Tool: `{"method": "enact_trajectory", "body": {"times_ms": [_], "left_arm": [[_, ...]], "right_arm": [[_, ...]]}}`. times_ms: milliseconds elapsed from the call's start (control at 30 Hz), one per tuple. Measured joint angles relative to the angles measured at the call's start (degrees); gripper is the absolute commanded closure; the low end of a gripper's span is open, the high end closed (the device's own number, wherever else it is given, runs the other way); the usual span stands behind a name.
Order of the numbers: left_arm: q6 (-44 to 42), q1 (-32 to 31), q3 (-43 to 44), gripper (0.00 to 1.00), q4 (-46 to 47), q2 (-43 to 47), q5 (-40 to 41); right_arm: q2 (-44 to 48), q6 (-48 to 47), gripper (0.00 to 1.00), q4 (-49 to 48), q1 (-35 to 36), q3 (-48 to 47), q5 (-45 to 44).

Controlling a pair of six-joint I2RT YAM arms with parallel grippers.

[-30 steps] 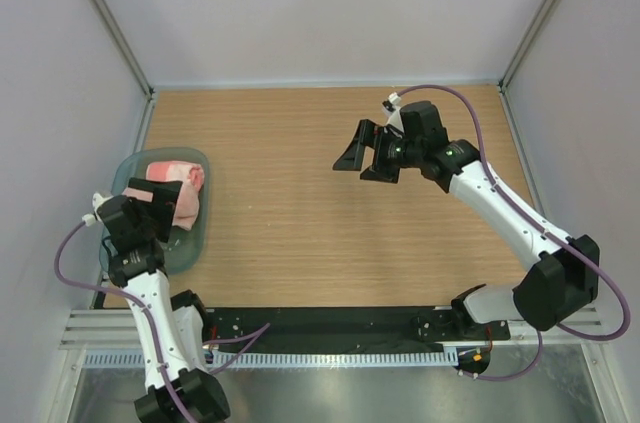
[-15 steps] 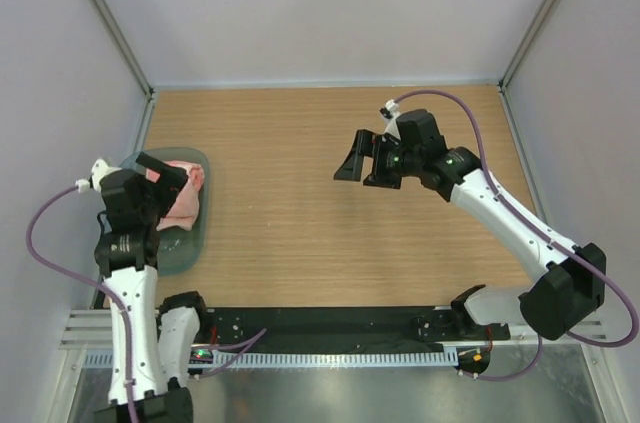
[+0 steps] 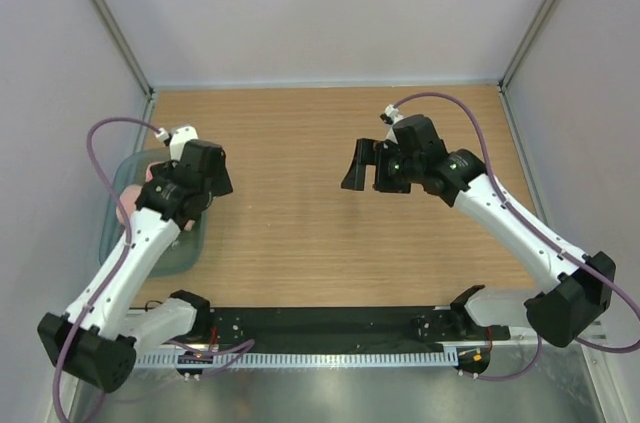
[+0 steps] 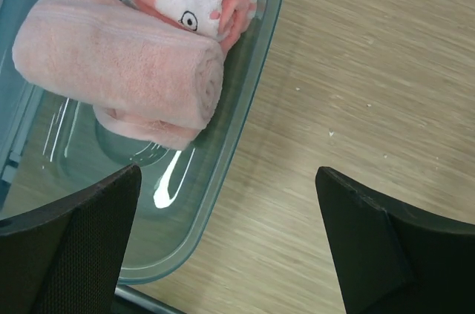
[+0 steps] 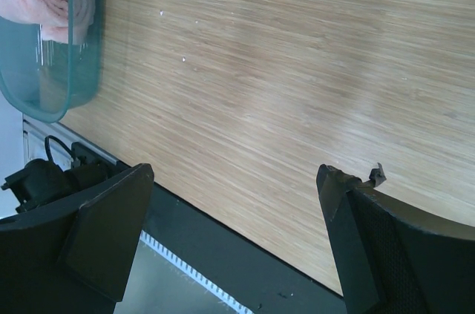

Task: Roll the towels
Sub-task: Place the rolled towel into the container

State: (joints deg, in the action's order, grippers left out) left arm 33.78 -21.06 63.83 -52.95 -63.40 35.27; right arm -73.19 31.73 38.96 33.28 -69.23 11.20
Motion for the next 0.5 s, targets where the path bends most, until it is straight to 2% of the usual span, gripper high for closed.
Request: {"method": "enact_trajectory", "body": {"times_ms": [233, 500], "left_arm": [[-6.4, -0.1, -13.4, 0.00, 8.8, 22.2, -4.0], [-14.3, -0.2, -17.9, 0.00, 18.2, 26.6, -6.0]], "right_arm": [[3.1, -0.9, 0.00, 0.0, 0.0, 1.0, -0.8], [9.2, -2.4, 0.00, -4.7, 0.6, 10.0, 5.2]]}}
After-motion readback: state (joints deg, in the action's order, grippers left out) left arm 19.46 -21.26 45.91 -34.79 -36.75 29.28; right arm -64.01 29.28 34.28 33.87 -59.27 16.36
